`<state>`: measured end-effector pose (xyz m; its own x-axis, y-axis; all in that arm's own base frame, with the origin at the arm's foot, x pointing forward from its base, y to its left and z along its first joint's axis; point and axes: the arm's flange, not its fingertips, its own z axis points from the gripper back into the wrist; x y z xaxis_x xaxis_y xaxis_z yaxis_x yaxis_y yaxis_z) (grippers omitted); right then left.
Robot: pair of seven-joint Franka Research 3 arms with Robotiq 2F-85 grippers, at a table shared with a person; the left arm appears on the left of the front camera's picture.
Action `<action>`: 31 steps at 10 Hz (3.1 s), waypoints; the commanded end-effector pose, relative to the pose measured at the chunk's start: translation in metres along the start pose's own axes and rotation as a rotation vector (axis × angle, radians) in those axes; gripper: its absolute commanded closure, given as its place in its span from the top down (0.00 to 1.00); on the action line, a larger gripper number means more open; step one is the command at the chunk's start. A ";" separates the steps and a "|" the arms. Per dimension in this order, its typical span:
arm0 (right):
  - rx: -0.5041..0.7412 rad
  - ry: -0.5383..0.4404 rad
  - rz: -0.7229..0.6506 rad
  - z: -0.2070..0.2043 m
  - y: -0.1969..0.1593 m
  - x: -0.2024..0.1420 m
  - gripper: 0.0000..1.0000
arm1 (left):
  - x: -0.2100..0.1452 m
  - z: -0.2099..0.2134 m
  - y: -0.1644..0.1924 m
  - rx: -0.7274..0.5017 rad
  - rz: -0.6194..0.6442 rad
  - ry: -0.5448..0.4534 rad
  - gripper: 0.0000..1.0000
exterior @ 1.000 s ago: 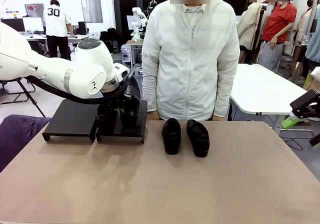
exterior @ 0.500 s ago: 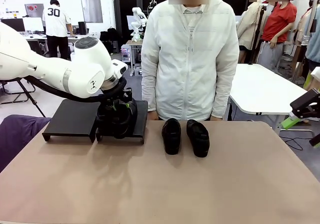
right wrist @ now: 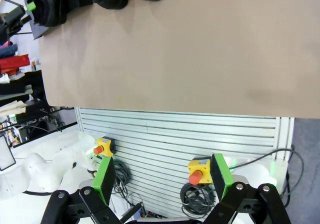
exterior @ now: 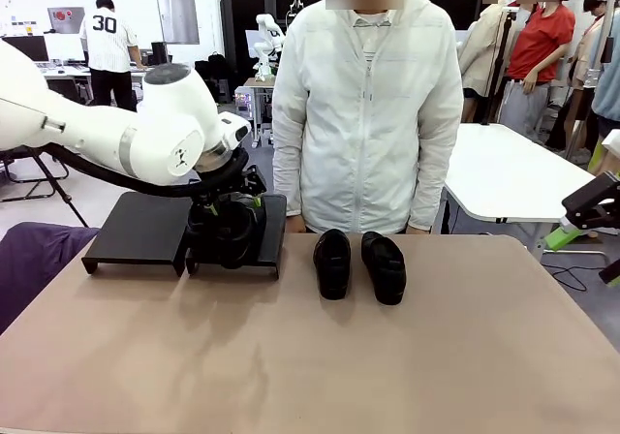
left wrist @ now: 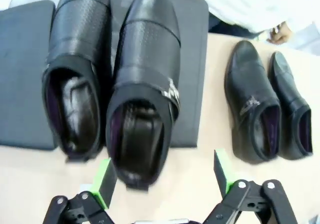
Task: Organize the shoes by placing them on the stand.
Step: Place the Shoe from the middle of the table onto the Shoes Stand, then pick up one Shoe and place it in the middle of the table.
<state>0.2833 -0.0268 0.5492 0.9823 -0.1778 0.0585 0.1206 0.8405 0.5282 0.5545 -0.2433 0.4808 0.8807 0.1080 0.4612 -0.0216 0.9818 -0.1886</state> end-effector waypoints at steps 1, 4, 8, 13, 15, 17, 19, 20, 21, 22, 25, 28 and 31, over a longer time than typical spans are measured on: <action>0.013 0.000 -0.016 0.002 0.003 -0.001 1.00 | -0.024 0.052 0.007 0.000 0.001 0.101 1.00; 0.013 0.000 -0.016 0.002 0.003 -0.001 1.00 | -0.083 0.137 0.047 -0.054 -0.009 0.414 1.00; 0.013 0.000 -0.016 0.002 0.003 -0.001 1.00 | -0.184 0.215 0.179 -0.328 0.132 0.419 1.00; 0.013 0.000 -0.016 0.002 0.003 -0.001 1.00 | -0.207 0.225 0.225 -0.472 0.237 0.381 1.00; 0.013 0.000 -0.016 0.002 0.003 -0.001 1.00 | -0.207 0.225 0.225 -0.472 0.237 0.381 1.00; 0.013 0.000 -0.016 0.002 0.003 -0.001 1.00 | -0.207 0.225 0.225 -0.472 0.237 0.381 1.00; 0.013 0.000 -0.016 0.002 0.003 -0.001 1.00 | -0.207 0.225 0.225 -0.472 0.237 0.381 1.00; 0.013 0.000 -0.016 0.002 0.003 -0.001 1.00 | -0.207 0.225 0.225 -0.472 0.237 0.381 1.00; 0.013 0.000 -0.016 0.002 0.003 -0.001 1.00 | -0.207 0.225 0.225 -0.472 0.237 0.381 1.00; 0.013 0.000 -0.016 0.002 0.003 -0.001 1.00 | -0.207 0.225 0.225 -0.472 0.237 0.381 1.00; 0.013 0.000 -0.016 0.002 0.003 -0.001 1.00 | -0.207 0.225 0.225 -0.472 0.237 0.381 1.00; -0.195 0.038 0.026 -0.027 0.068 0.056 1.00 | -0.207 0.225 0.225 -0.472 0.237 0.381 1.00; -0.372 0.034 0.016 -0.141 0.196 0.195 1.00 | -0.207 0.225 0.225 -0.472 0.237 0.381 1.00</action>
<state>0.4347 0.1571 0.5382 0.9945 -0.0887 0.0559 0.0694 0.9566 0.2830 0.2612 -0.0131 0.5352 0.9846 0.1702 0.0404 -0.1051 0.7602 -0.6411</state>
